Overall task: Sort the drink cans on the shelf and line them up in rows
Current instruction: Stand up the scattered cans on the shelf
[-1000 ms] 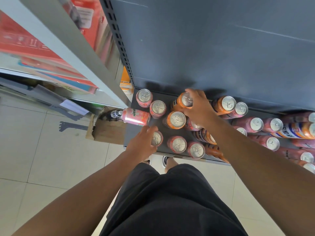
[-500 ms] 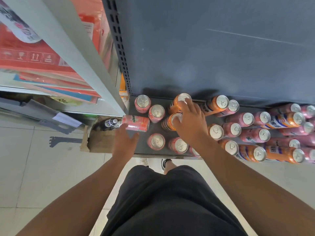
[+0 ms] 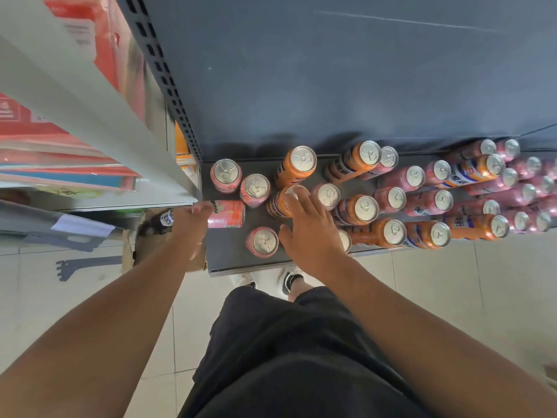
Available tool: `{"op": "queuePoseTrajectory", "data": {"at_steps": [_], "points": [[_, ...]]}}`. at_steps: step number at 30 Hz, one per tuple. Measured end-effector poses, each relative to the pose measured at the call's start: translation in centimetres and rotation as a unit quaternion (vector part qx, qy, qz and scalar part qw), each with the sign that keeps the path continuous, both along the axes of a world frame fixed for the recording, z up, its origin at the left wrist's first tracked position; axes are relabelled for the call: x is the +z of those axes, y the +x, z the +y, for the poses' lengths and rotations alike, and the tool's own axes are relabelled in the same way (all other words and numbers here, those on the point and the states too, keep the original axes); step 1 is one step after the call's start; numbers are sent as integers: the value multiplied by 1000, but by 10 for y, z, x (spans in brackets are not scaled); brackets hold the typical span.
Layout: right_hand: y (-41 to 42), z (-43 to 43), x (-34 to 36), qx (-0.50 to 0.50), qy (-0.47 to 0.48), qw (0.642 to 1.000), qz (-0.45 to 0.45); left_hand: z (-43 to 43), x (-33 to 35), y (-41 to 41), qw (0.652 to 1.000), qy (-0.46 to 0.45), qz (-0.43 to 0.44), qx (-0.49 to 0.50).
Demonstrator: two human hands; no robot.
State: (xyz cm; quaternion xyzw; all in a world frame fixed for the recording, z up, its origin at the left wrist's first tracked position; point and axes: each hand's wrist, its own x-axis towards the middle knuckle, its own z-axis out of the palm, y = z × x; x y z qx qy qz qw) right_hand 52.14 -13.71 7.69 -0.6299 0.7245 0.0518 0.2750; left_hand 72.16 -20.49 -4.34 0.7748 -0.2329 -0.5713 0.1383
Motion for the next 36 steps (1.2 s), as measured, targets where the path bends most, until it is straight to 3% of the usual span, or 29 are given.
{"op": "queuePoseTrajectory", "data": {"at_steps": [5,11,14,17,21,28,36], "points": [[-6,0,2,8,1,1000,-14,0,-1,7,999,30,18,15],[-17,7,1,20,-27,999,-31,13,8,-7,996,-11,38,74],[-21,18,2,27,-29,997,-63,23,19,-22,995,-87,-34,-37],[-26,27,2,14,-45,994,-96,33,27,-33,960,-177,-119,-181],[-36,39,-2,10,-47,993,-112,47,29,-35,929,-207,-139,-273],[-49,68,-10,36,-44,986,-160,64,44,-40,937,-202,-157,-237],[-34,101,-12,36,-22,971,-236,148,57,-42,950,-186,-185,-169]]}}
